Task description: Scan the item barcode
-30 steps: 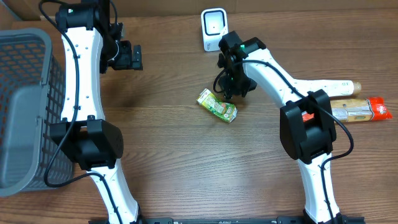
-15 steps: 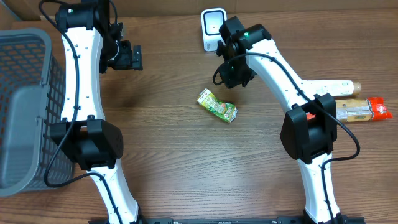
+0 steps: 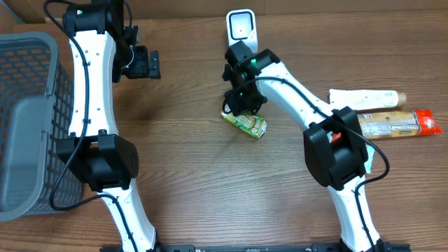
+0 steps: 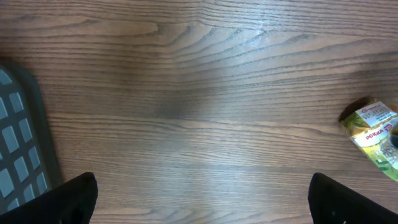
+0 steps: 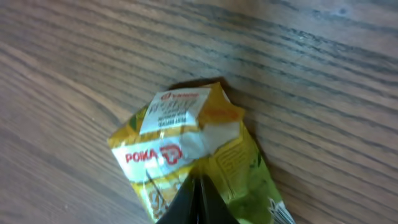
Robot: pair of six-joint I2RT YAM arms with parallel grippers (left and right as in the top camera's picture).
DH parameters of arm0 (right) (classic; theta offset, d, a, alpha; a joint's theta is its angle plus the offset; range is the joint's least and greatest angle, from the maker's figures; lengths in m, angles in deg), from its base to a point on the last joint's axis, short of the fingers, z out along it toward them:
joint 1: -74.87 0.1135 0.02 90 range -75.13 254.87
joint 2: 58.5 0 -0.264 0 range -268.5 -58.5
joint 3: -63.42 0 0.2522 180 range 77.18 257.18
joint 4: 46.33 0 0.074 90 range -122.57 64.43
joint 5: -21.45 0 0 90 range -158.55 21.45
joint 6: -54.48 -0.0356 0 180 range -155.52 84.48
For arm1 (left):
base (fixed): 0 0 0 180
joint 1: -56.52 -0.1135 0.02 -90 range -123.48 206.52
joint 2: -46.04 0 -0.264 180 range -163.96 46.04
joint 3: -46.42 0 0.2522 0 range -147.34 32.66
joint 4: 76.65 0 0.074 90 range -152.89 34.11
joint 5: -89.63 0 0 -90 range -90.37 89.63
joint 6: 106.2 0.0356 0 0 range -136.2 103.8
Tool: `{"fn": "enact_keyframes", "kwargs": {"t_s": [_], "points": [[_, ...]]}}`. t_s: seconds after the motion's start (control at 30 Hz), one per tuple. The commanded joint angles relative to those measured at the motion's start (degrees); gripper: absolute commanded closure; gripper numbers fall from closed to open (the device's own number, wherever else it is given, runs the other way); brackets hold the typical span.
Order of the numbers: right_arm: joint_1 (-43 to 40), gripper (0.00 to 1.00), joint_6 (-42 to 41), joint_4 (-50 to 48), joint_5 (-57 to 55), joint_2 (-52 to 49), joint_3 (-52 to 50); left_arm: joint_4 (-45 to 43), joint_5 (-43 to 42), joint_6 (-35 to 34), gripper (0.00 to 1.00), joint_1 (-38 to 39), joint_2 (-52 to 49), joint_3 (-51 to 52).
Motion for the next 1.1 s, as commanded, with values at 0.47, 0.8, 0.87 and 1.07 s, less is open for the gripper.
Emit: {"fn": "enact_keyframes", "kwargs": {"t_s": [0.47, 0.8, 0.87, 1.07], "points": [[11.6, 0.96, -8.8, 0.0, -3.6, 1.2, -4.3, -0.1, 0.2, 1.0, 0.00, 0.4, -0.5, 0.2], [6.8, 0.72, -19.7, 7.1, -11.0, 8.6, -1.6, -0.1, 0.2, 1.0, 0.00, 0.4, -0.5, 0.2], [5.9, 0.65, -19.6, 9.7, -6.6, 9.6, -1.6, -0.1, 0.2, 1.0, 0.00, 0.4, -0.5, 0.2], [6.7, 0.74, -14.6, 14.4, 3.4, 9.5, -6.4, -0.1, 0.2, 1.0, 0.00, 0.4, -0.5, 0.2]]}}
